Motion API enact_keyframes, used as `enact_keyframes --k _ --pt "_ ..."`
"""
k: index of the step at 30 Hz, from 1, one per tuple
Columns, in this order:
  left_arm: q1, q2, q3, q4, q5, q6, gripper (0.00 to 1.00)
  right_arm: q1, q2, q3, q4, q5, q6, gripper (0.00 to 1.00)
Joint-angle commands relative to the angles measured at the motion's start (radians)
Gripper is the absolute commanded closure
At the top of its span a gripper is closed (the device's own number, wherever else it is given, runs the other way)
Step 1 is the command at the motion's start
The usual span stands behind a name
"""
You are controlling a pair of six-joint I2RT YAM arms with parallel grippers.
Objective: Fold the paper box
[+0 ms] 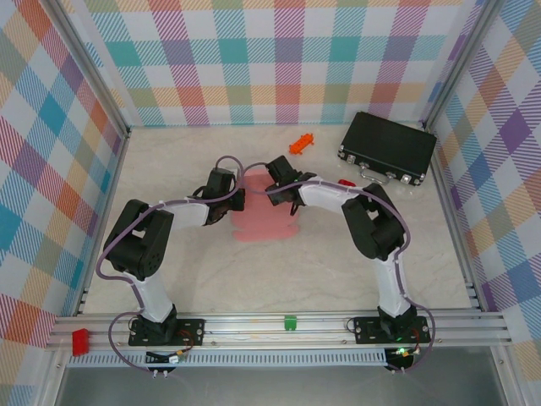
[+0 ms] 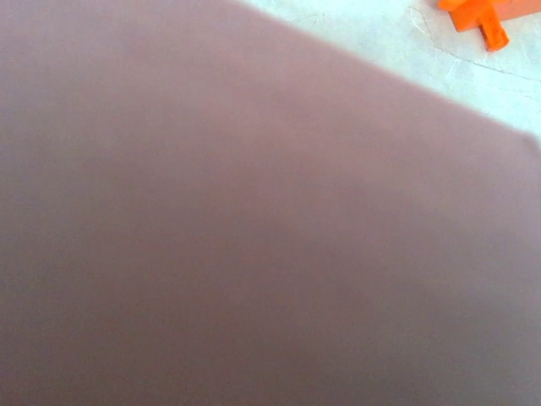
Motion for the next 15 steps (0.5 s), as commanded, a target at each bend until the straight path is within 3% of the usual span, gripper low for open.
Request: enact_keyframes --k 1,12,15 --pt "-0.015 -0.028 0.040 -0.029 -0.014 -0.012 0.99 0.005 -0.075 -0.050 0.049 -0.076 0.001 0.17" --pt "-0.017 -0.048 0.047 -0.056 -0.024 -0.041 0.99 0.004 -0.222 -0.184 0.046 -0.154 0.055 0.14" --pt "-0.017 -0.053 0.056 -0.086 -0.042 -0.096 1.00 -0.018 -0.294 -0.227 0.008 -0.245 0.126 0.14"
